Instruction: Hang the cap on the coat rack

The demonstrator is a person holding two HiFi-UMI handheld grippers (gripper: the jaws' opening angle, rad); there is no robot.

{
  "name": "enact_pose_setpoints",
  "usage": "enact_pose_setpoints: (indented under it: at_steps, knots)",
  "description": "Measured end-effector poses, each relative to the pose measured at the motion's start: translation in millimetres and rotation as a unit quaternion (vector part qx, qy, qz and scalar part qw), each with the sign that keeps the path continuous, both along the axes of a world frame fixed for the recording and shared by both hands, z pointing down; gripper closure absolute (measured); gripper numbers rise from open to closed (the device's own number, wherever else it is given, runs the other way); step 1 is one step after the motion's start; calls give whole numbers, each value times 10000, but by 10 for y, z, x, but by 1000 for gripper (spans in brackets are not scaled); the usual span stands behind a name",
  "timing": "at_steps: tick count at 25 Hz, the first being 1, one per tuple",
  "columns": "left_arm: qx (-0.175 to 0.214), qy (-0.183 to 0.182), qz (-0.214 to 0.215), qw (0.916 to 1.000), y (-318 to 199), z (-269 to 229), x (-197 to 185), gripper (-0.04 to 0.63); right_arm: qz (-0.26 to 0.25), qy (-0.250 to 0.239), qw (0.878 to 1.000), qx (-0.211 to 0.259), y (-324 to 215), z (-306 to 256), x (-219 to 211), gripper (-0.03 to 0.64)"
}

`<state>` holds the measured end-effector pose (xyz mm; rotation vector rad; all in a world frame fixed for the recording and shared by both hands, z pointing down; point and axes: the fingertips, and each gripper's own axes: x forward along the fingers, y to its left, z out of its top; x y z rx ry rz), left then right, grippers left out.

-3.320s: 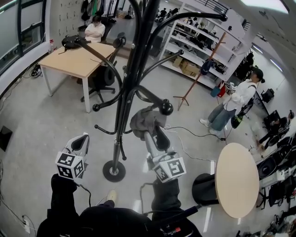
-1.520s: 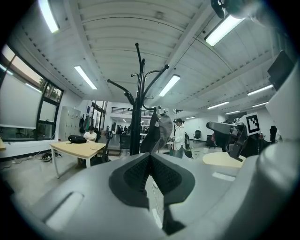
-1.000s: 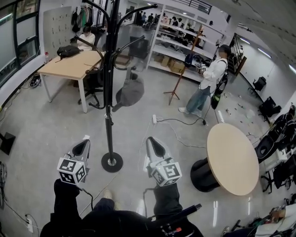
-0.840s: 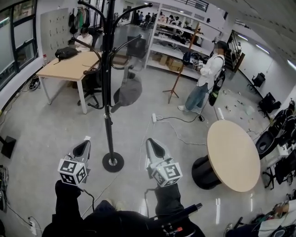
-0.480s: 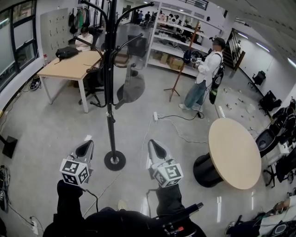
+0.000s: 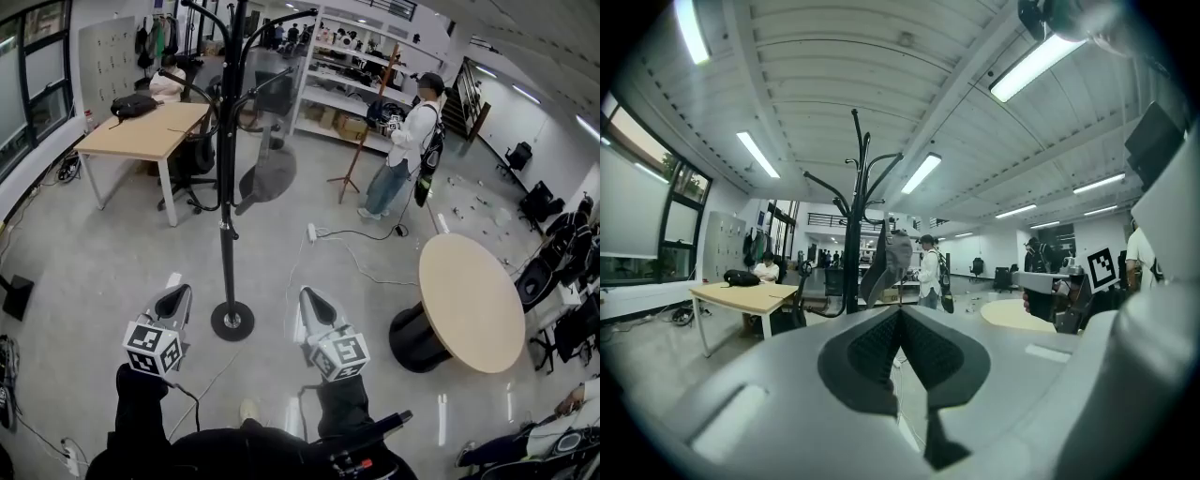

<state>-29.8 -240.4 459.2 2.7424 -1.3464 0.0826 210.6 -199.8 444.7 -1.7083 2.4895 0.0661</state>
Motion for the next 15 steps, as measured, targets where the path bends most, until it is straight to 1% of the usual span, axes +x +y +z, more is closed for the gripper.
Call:
enact_pose_setpoints:
  at_steps: [5, 15]
  knots:
    - [-39, 52, 55, 10000, 206, 58, -116, 594, 26, 62, 9999, -103, 230, 55, -136, 614]
    - [-122, 66, 201, 9997, 561, 208, -167, 594, -38, 163, 9995, -260, 551, 162, -324, 615]
